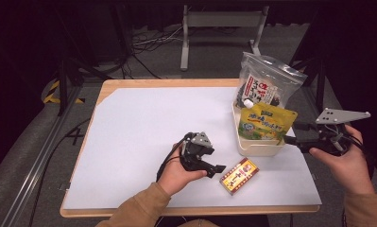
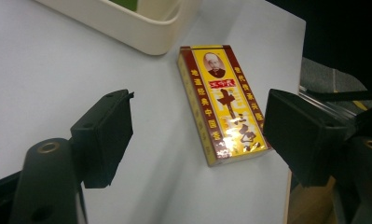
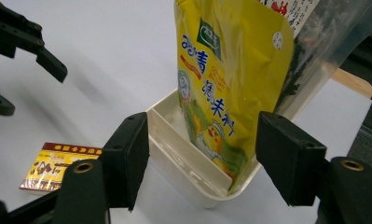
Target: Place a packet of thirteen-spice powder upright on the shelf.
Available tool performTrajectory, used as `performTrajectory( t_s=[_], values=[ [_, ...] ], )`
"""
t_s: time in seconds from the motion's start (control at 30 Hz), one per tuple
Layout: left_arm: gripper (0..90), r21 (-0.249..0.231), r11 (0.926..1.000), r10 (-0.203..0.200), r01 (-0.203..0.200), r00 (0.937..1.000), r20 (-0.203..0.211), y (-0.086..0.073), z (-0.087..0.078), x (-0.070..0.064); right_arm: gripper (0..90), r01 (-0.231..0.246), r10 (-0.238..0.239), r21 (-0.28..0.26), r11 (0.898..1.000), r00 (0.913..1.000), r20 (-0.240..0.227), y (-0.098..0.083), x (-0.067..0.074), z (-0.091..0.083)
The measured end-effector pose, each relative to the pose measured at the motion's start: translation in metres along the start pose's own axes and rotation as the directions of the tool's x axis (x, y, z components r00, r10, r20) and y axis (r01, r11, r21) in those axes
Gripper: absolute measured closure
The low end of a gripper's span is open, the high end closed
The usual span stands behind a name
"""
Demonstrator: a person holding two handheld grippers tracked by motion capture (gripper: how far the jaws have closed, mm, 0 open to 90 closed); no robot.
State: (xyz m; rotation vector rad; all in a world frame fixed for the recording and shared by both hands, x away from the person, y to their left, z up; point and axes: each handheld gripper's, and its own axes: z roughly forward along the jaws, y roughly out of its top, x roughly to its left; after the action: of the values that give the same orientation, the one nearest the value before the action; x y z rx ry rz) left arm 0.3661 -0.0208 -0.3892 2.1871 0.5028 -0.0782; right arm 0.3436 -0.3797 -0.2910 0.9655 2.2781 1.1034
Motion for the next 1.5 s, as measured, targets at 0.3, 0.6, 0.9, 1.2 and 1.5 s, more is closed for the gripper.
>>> performTrajectory(
  t_s=[0.3,0.6,0.9,1.2,1.5],
  values=[
    [22.9,0.055,0.9983,0.019,-0.019,0.9998,0.005,-0.003,0.027,-0.012,35.0,-0.007,0.007,-0.005,1.000,0.9999,-0.013,-0.011,0.007,0.012],
    [22.5,0.071,0.9973,0.021,-0.019,0.9995,-0.024,-0.011,0.049,-0.021,34.0,-0.010,0.010,-0.028,1.000,0.9999,-0.008,-0.017,0.019,0.016],
    [15.9,0.059,0.9970,-0.049,0.051,0.9985,-0.021,-0.014,0.059,-0.023,32.0,-0.025,0.026,-0.038,0.999,0.9995,0.017,-0.026,0.021,0.019],
    [13.9,0.088,0.9958,-0.024,0.026,0.9993,-0.028,-0.017,0.070,-0.031,31.7,-0.025,0.025,-0.039,0.999,0.9995,0.018,-0.027,0.023,0.019],
    [16.2,0.117,0.9930,0.020,-0.015,0.9988,-0.044,-0.021,0.076,-0.033,31.5,-0.022,0.023,-0.035,0.999,0.9997,0.013,-0.029,0.024,0.021]
  ],
)
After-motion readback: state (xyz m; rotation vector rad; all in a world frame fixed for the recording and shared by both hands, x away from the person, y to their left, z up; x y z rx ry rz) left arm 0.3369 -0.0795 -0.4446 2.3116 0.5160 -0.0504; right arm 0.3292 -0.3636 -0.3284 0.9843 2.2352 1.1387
